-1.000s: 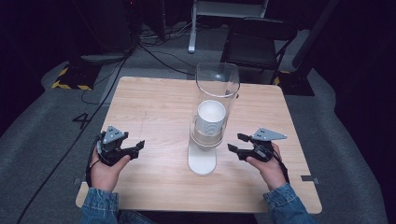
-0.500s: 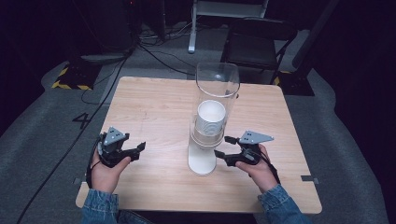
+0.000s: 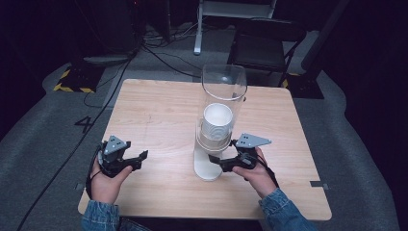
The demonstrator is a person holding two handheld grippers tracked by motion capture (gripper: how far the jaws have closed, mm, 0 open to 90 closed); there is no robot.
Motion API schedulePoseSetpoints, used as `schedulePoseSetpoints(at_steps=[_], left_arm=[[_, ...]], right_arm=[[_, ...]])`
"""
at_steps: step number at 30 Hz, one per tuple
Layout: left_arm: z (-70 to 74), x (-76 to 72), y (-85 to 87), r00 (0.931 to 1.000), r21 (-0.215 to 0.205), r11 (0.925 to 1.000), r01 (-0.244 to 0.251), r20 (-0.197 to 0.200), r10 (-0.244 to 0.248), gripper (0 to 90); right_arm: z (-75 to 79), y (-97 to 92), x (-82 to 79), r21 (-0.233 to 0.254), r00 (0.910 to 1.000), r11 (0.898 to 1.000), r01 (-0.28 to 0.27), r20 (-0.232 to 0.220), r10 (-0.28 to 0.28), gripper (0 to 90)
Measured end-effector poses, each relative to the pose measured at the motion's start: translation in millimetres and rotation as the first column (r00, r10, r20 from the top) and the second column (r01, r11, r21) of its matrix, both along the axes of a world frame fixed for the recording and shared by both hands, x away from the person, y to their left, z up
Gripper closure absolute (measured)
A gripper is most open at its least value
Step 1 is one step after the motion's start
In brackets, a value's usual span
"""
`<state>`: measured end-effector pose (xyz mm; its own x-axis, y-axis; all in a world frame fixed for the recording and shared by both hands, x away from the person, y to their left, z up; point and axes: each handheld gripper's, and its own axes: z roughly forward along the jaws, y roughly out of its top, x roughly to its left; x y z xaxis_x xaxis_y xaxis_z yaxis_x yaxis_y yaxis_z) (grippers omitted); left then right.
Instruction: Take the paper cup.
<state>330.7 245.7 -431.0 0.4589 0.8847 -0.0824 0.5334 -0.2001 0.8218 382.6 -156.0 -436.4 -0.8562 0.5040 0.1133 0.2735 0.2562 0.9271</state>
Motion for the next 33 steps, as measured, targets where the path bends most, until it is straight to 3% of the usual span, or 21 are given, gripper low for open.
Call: schedulePoseSetpoints(at_steps=[10, 14, 33], left_arm=[[-3.9, -4.5, 3.0, 0.9999, 0.001, 1.0000, -0.008, -0.011, 0.008, 26.5], [-4.5, -4.6, 4.5, 0.9999, 0.005, 0.9999, -0.012, -0.011, 0.012, 26.5], [-5.2, -3.2, 3.5, 0.9998, -0.003, 1.0000, -0.005, -0.018, 0.005, 26.4]], right_arm=[[2.6, 16.9, 5.5, 0.037, 0.9980, 0.999, -0.011, 0.062, 0.009, 20.1], [1.6, 18.6, 5.1, 0.040, 0.9953, 0.999, 0.017, 0.094, -0.021, 27.7], [1.0, 13.8, 8.7, 0.025, 0.9939, 1.000, -0.015, 0.110, 0.012, 30.5]])
